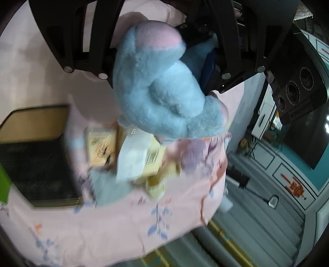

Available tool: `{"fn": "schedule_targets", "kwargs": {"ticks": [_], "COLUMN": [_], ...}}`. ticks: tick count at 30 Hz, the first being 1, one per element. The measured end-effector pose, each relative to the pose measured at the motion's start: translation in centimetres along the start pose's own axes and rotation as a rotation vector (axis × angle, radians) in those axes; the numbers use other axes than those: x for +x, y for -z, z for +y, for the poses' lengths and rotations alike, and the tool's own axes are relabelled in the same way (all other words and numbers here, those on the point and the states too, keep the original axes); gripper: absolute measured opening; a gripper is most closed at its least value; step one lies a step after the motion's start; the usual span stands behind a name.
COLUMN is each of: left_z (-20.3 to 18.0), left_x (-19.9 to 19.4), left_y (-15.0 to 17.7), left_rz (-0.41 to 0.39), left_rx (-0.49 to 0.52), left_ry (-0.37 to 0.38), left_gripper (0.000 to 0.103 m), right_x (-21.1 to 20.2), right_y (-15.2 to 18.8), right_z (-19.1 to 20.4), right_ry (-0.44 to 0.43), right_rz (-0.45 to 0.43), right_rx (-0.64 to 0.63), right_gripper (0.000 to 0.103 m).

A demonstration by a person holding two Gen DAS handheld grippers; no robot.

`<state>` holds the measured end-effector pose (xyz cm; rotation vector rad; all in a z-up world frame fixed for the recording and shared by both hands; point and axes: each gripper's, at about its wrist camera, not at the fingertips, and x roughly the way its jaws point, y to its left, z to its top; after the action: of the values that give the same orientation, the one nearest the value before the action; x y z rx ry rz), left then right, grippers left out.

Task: Organize soft objects
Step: 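Carry the elephant plush over the green box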

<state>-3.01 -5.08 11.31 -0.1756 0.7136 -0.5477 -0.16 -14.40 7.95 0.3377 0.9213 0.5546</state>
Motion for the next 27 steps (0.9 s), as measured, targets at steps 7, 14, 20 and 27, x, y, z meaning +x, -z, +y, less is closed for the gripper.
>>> {"fn": "schedule_targets", "kwargs": {"ticks": [7, 14, 20, 27], "left_z": [-6.8, -12.5, -16.8, -20.3], "left_x": [0.8, 5.5, 10.4, 15.9], "left_y": [-4.2, -6.5, -7.5, -7.3], "left_rz": [-0.121, -0.113, -0.045, 0.035], "left_rx": [0.125, 0.223, 0.275, 0.346], "left_ry": [0.065, 0.155, 0.219, 0.348], "left_gripper": [0.062, 0.062, 0.062, 0.062], "right_x": [-8.2, -13.7, -16.5, -18.5], "right_y": [-1.9, -2.0, -1.4, -0.3], "right_z": [-2.5, -7.5, -12.9, -17.9], "right_ry": [0.014, 0.071, 0.143, 0.228], "right_rz": [-0.239, -0.390, -0.488, -0.531], "right_rx": [0.007, 0.087, 0.226, 0.344], "right_gripper": [0.057, 0.056, 0.053, 0.053]}}
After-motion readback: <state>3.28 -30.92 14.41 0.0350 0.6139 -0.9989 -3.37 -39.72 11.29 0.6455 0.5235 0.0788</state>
